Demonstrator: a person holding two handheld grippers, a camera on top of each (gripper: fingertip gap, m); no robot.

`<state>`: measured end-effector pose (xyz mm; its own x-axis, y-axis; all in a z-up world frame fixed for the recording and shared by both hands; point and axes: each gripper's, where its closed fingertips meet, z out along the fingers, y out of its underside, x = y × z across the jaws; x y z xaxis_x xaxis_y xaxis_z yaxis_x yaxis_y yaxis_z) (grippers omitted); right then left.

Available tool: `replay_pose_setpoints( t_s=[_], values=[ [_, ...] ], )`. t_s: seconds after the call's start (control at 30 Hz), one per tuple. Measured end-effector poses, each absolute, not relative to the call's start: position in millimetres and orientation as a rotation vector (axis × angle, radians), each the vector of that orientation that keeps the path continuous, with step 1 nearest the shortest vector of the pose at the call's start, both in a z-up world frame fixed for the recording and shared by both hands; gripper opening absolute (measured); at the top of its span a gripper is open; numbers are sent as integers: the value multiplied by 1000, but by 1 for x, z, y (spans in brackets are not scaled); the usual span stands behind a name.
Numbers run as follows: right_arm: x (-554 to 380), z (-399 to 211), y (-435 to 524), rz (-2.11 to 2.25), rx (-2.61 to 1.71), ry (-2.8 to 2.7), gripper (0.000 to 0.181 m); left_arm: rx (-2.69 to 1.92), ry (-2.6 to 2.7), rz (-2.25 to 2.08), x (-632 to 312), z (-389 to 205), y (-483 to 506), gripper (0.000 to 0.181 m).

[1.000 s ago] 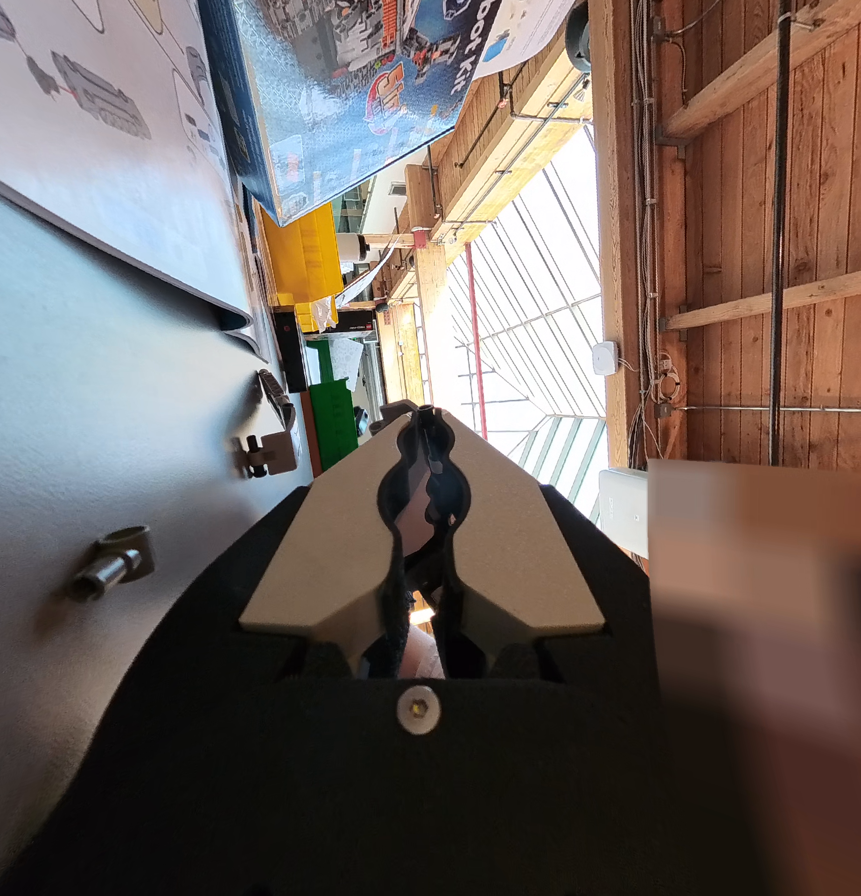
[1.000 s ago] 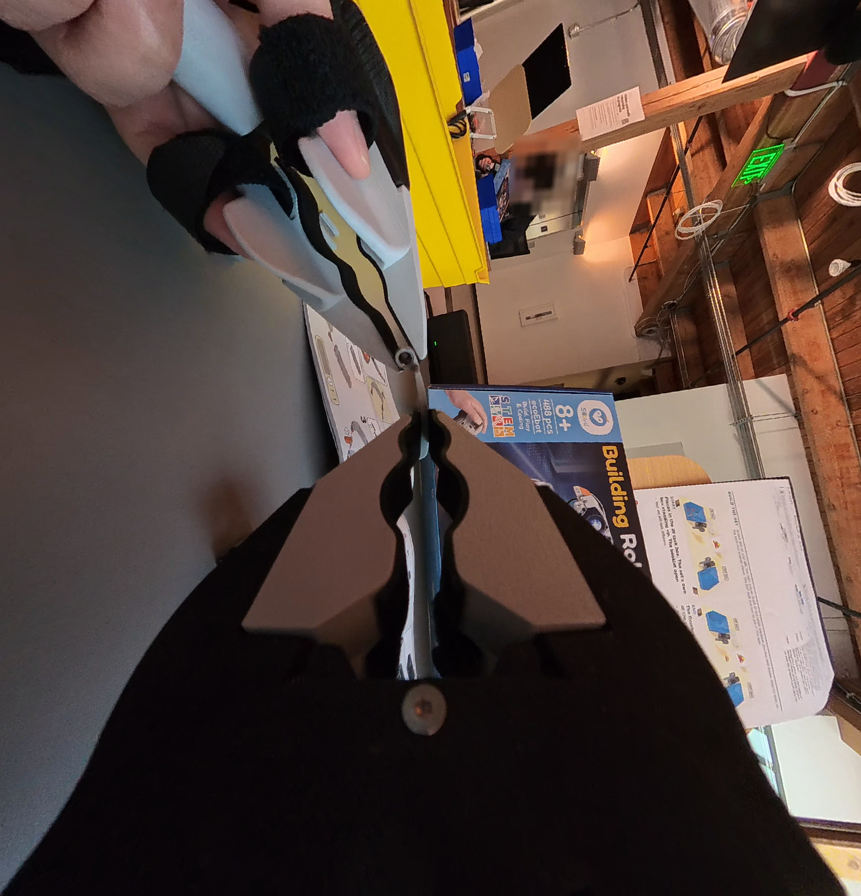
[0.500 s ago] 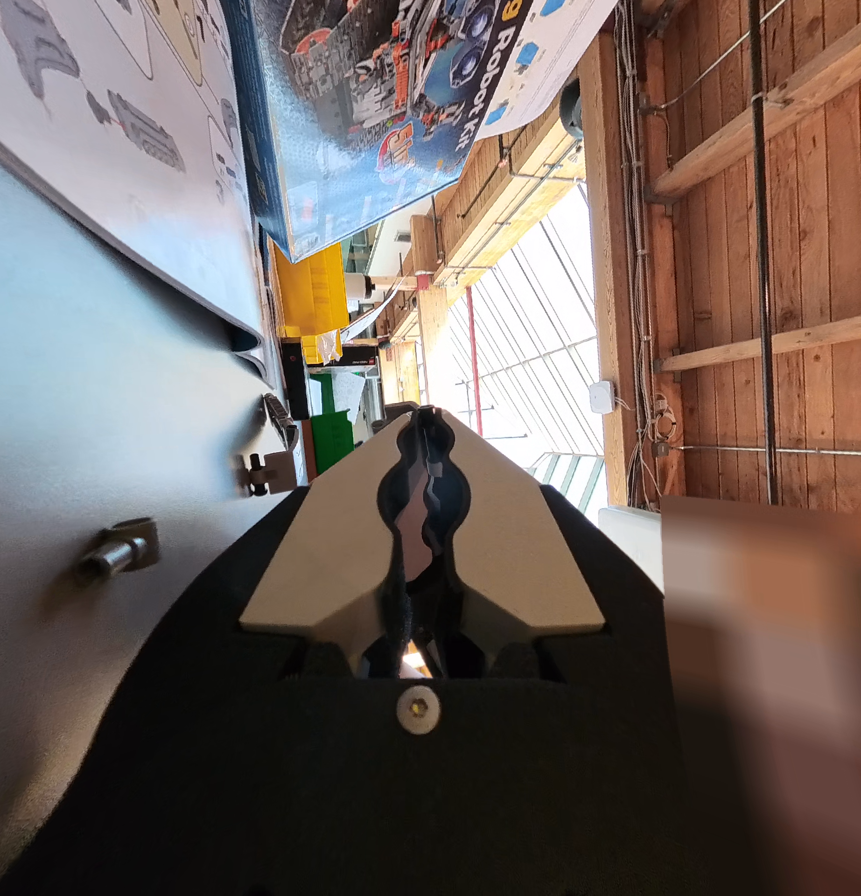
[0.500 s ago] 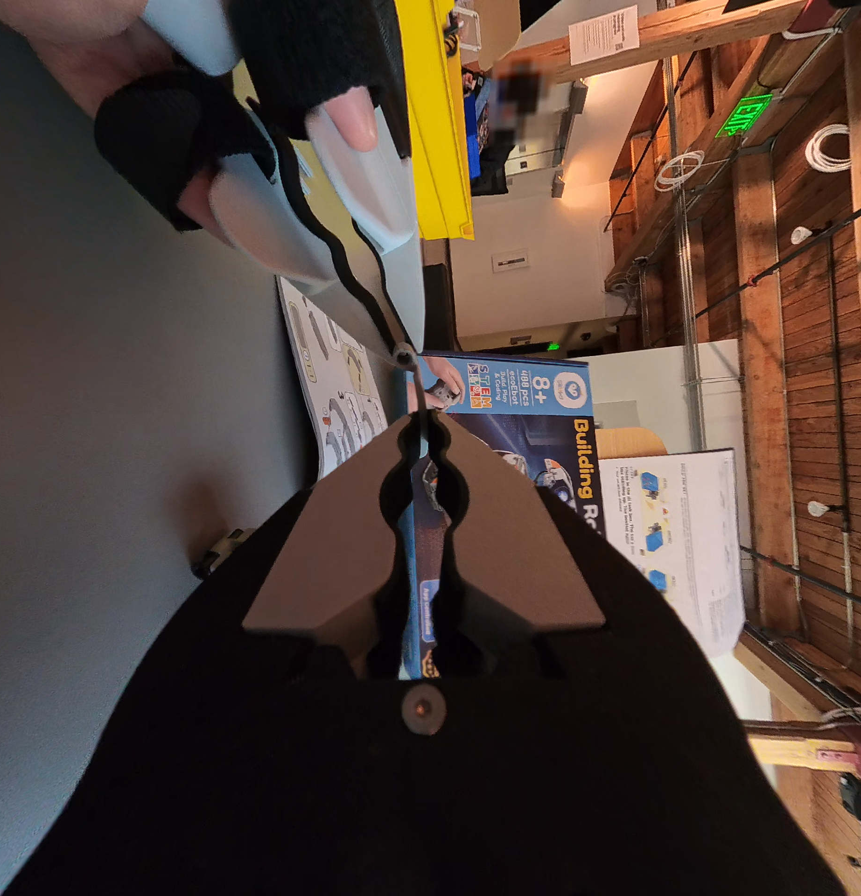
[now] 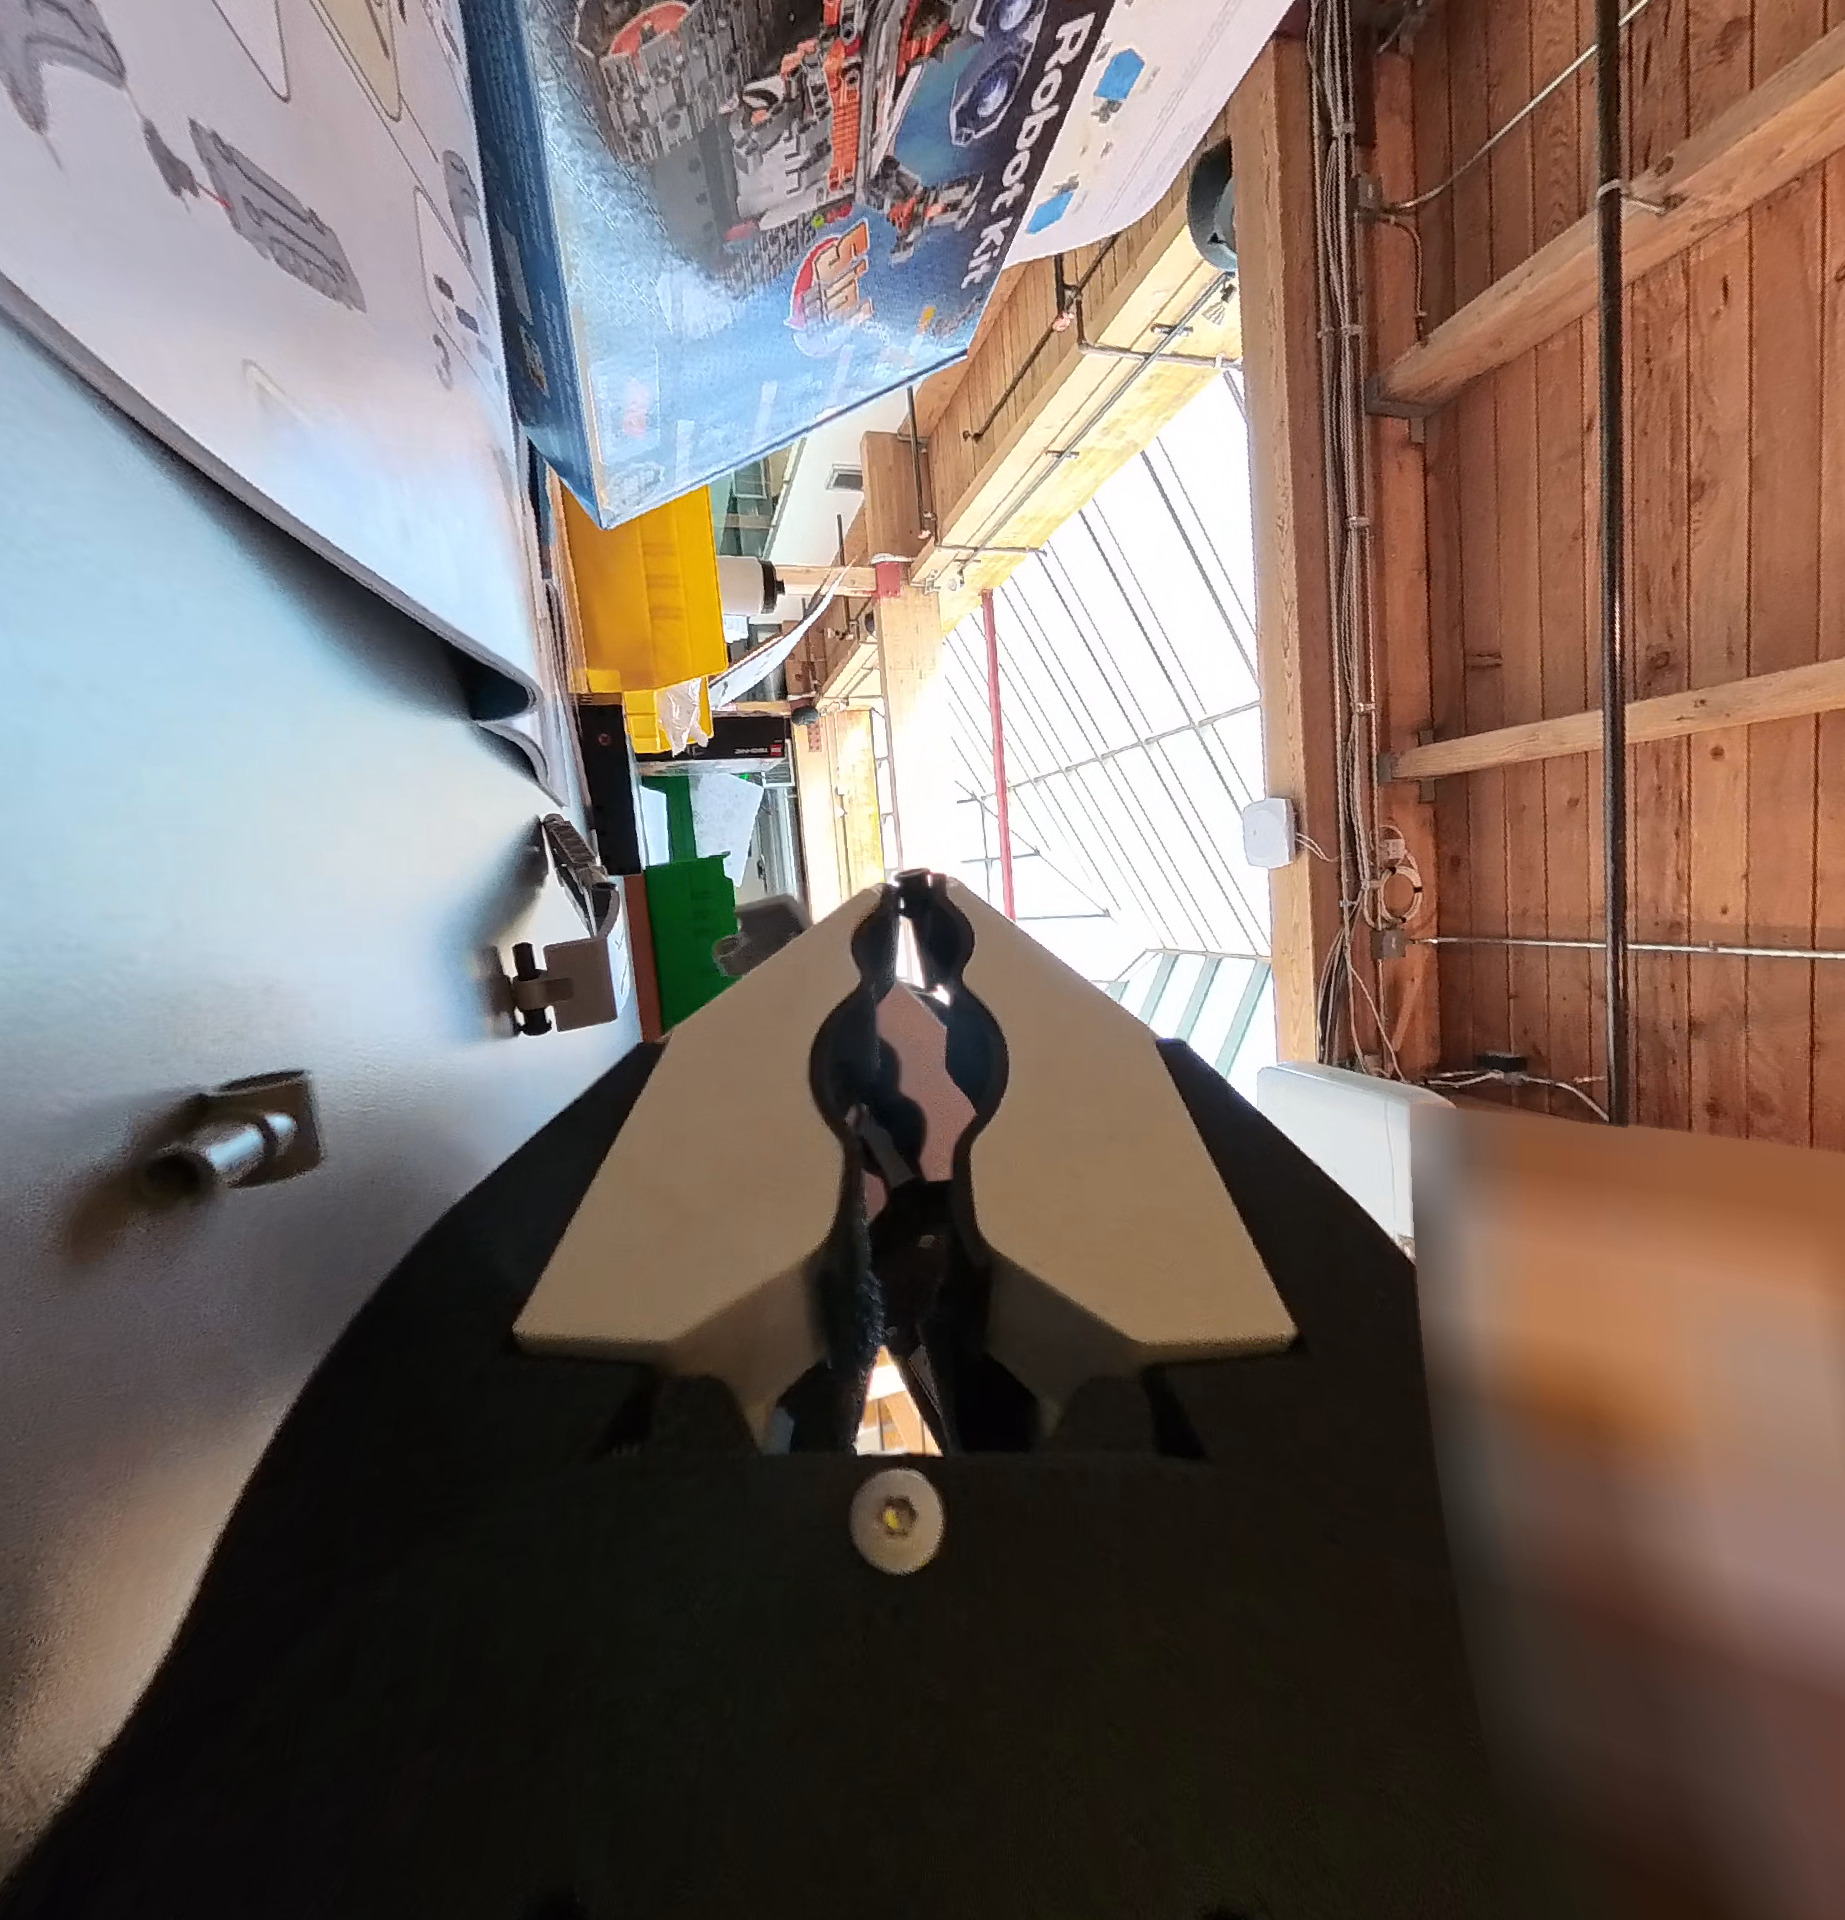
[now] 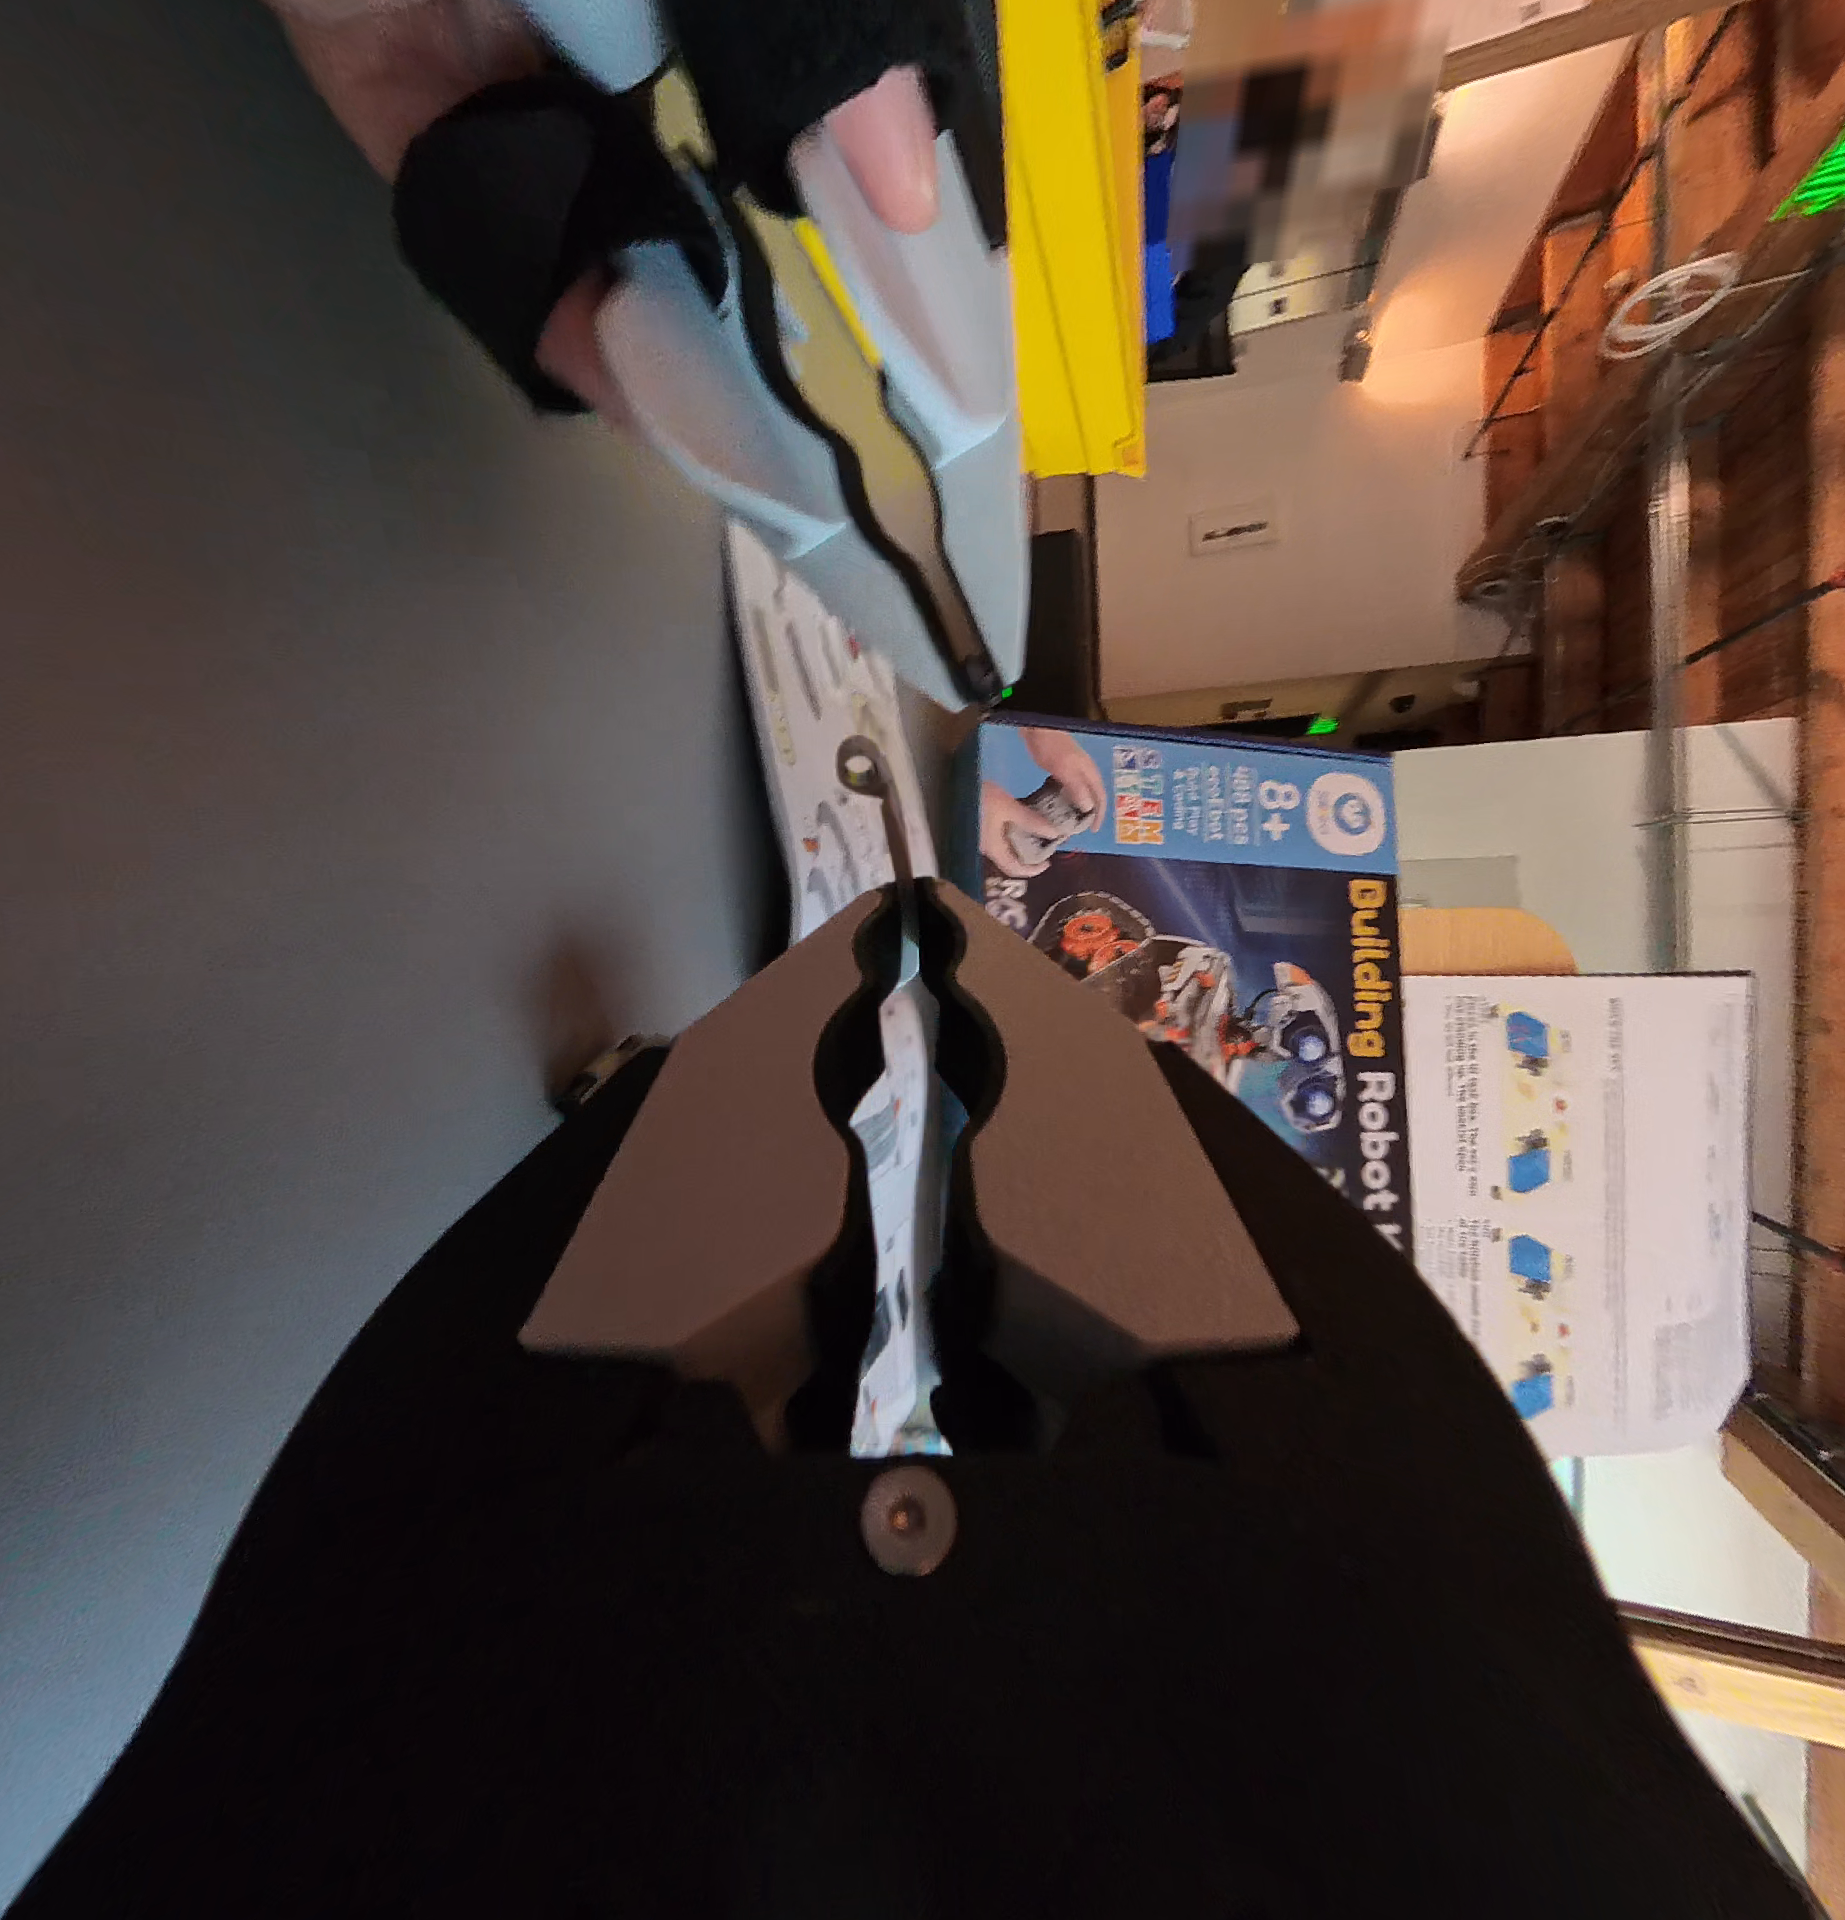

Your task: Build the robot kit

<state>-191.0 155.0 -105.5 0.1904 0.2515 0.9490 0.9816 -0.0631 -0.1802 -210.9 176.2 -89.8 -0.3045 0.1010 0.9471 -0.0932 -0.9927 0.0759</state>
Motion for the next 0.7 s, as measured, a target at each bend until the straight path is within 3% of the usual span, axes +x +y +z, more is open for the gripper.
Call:
replay_pose_setpoints(
  t_s=[0.2,0.4,0.5,0.7],
  values=[
    [-193,-156,144,-839,-1804,-1360,1,1685,-23,2445,-211,-83,175,3],
    [-199,-161,148,-875,-1849,-1315,4,1672,-160,2464,-209,-75,167,3],
    [-198,-167,144,-873,-1901,-1323,14,1658,-242,2500,-211,-65,165,3],
    [-215,-168,131,-639,-1975,-1282,16,1612,-324,2524,-214,-54,168,3]
  ],
)
